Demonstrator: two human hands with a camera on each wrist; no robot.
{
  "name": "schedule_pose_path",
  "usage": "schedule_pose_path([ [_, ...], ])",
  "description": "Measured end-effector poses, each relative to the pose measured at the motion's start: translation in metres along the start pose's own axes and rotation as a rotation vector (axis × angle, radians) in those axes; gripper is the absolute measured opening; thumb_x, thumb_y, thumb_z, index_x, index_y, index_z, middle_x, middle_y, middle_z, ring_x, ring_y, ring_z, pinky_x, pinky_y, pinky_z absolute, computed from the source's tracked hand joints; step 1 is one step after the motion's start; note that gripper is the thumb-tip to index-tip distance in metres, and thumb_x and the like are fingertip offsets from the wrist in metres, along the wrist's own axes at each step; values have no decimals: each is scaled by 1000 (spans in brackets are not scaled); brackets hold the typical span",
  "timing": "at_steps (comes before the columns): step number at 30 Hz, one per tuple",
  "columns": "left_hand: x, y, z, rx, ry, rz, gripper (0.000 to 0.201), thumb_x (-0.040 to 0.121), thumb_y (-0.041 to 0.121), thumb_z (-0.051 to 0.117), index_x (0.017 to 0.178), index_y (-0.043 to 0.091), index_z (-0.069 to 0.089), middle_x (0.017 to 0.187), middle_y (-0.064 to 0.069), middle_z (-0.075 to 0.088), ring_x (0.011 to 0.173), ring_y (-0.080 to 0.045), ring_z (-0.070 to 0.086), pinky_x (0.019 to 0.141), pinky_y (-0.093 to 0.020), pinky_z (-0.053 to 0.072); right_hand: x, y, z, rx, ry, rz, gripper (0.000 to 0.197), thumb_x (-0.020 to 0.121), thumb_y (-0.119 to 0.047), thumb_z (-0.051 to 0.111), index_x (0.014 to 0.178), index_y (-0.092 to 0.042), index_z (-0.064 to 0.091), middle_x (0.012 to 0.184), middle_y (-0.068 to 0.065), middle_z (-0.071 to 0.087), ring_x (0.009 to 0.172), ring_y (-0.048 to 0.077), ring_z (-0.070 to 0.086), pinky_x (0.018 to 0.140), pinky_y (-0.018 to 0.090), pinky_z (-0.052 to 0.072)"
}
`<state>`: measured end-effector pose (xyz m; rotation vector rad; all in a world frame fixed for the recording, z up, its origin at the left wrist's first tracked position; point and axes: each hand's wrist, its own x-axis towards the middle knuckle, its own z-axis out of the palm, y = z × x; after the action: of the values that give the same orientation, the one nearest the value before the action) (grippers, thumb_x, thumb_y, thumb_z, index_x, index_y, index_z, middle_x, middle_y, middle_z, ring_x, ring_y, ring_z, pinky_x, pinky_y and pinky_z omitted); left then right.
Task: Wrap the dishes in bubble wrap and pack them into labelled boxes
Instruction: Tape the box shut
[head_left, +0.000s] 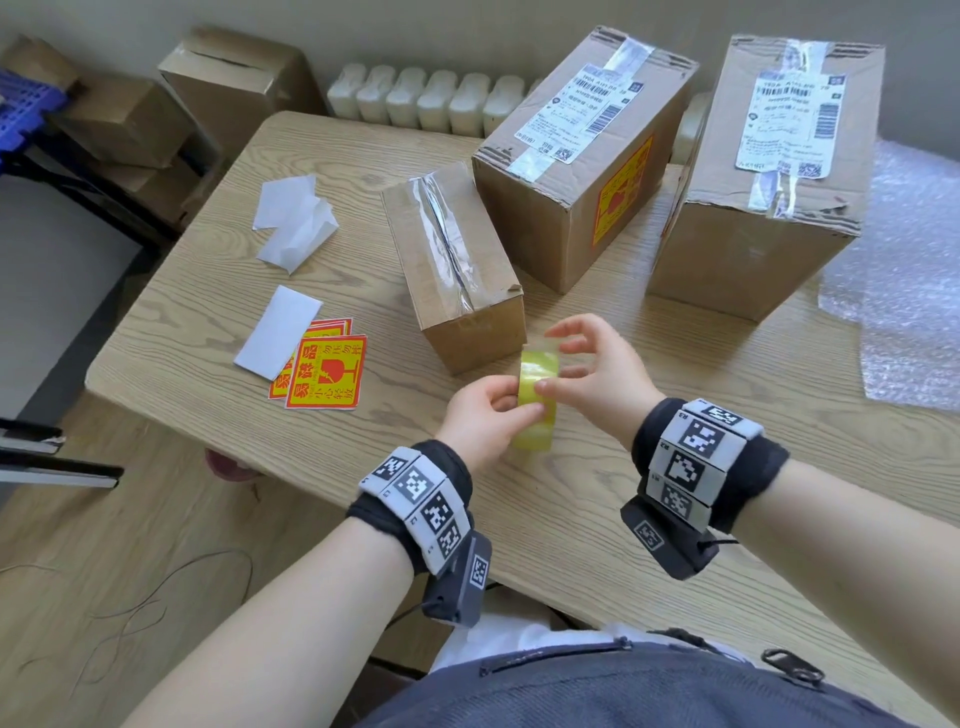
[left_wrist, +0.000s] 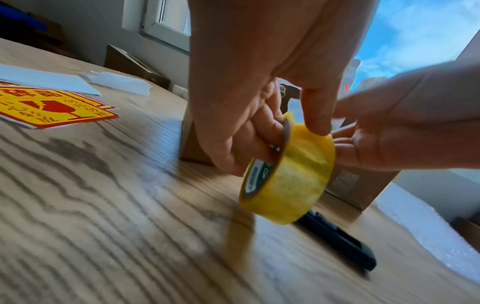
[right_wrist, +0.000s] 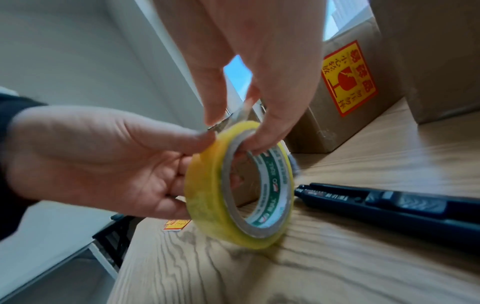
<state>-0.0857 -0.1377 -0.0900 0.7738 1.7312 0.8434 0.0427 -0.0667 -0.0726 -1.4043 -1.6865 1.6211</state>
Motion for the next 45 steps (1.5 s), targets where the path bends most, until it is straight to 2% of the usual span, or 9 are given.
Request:
schedule_pose_path([
  [6,-1,18,0,84,82,127,39,88,8,64,125,5,56,104,-1,63,97,-8,60,95,-22,46,16,-10,-26,-150,196,-107,56,70,0,78,106,-21,41,104,1,57,83,13,63,76,29,54],
  [12,-4,23,-27,382,401,360,32,85,10,64,116,13,60,110,-1,60,100,-11,57,97,-29,44,41,20,-34,-770,112,-161,36,84,2,55,110,-19,40,109,8,52,84,29,54,71,37,46],
  [16,3,29,-50,644,535,420,42,81,17,67,122,15,58,128,-4,51,121,-20,44,105,-27,30,48,30,-29,-831,47,-103,37,84,9,46,111,-14,40,110,12,49,80,29,49,66,36,43],
  [19,16,33,-67,855,441,348,62,83,23,67,140,20,42,152,-2,29,139,-21,23,113,-26,15,53,21,-14,-773,61,-42,46,87,-6,56,129,-12,39,127,14,45,103,33,51,84,41,47],
  [23,36,37,-81,1078,246,262,81,88,27,63,152,24,13,160,0,-1,147,-19,1,117,-31,9,60,-11,18,-650,87,-285,94,77,-42,73,149,-16,18,148,8,30,134,24,33,108,39,35],
  [32,44,33,-103,1204,161,394,74,93,29,54,152,27,10,160,-1,1,147,-18,7,117,-30,11,79,-10,45,-668,46,-424,84,69,-23,82,142,-13,40,151,17,28,129,32,44,94,45,48],
  [38,48,30,-114,1259,118,467,72,94,36,51,152,30,9,160,1,1,147,-17,4,119,-32,5,72,-30,53,-842,34,-323,99,69,-44,77,149,-24,22,158,8,5,140,24,25,103,37,38],
  [42,52,30,-124,1266,70,504,71,94,32,51,151,31,9,160,2,1,147,-17,4,118,-30,2,69,-36,75,-1048,46,-441,95,48,-46,89,132,-17,54,141,29,40,128,52,38,97,56,42],
  [45,54,27,-133,1233,52,527,70,93,28,51,151,30,11,160,2,3,147,-16,5,117,-29,3,67,-46,85,-1135,103,-465,86,59,-56,79,132,-16,54,140,24,44,134,45,33,106,55,33],
])
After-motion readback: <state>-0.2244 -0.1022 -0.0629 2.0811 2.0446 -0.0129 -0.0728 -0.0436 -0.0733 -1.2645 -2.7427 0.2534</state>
